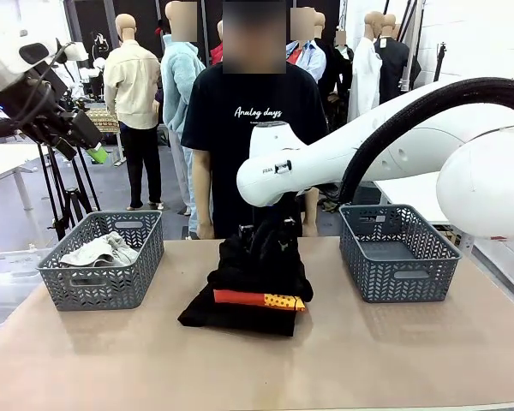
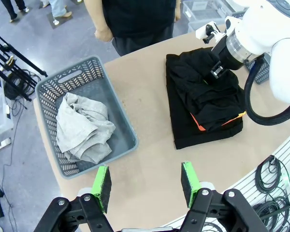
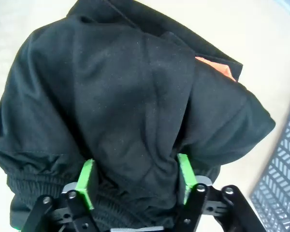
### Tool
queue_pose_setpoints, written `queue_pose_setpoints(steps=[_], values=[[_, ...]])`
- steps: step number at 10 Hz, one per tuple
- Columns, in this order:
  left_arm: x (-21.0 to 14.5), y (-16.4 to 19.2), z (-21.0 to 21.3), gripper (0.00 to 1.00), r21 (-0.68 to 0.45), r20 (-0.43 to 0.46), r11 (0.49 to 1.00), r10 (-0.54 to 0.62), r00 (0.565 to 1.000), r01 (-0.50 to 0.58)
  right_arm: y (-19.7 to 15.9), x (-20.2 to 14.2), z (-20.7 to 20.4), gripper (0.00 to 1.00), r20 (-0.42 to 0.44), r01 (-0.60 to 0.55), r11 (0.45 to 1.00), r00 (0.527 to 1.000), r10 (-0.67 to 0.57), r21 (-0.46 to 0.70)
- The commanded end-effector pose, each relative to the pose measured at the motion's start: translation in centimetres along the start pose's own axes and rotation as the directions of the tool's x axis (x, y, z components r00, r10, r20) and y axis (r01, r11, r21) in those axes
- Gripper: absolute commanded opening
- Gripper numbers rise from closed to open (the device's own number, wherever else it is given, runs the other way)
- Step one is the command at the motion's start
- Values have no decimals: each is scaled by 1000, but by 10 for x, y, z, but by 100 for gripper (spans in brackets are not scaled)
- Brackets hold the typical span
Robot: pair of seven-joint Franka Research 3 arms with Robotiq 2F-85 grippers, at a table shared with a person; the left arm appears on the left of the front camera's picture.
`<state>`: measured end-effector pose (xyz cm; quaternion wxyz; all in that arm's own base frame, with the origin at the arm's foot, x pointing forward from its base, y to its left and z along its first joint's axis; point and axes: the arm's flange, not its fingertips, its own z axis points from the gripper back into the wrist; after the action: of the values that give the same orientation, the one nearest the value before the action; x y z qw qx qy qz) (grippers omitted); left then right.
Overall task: Sort the tops and bottoms.
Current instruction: Lift clothes from the center of the table with your right hand.
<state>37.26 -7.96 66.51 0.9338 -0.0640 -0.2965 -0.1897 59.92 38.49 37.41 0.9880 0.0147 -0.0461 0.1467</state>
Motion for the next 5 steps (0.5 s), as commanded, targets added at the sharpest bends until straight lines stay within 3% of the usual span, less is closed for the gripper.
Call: queue_pose_setpoints(steps=[1, 2, 5], values=[[0, 0, 1, 76, 4, 5, 1000, 8, 1000, -8, -2, -2, -3, 20, -37, -15, 1000, 999, 15, 1], [0, 0, 1, 76, 4, 5, 1000, 8, 1000, -8, -2, -3, -4, 1, -39, -13, 1000, 999, 13, 4], [0, 0, 1, 76, 4, 5, 1000, 8, 1000, -8, -1, -4, -3, 0, -40, -16, 999, 999, 17, 29]])
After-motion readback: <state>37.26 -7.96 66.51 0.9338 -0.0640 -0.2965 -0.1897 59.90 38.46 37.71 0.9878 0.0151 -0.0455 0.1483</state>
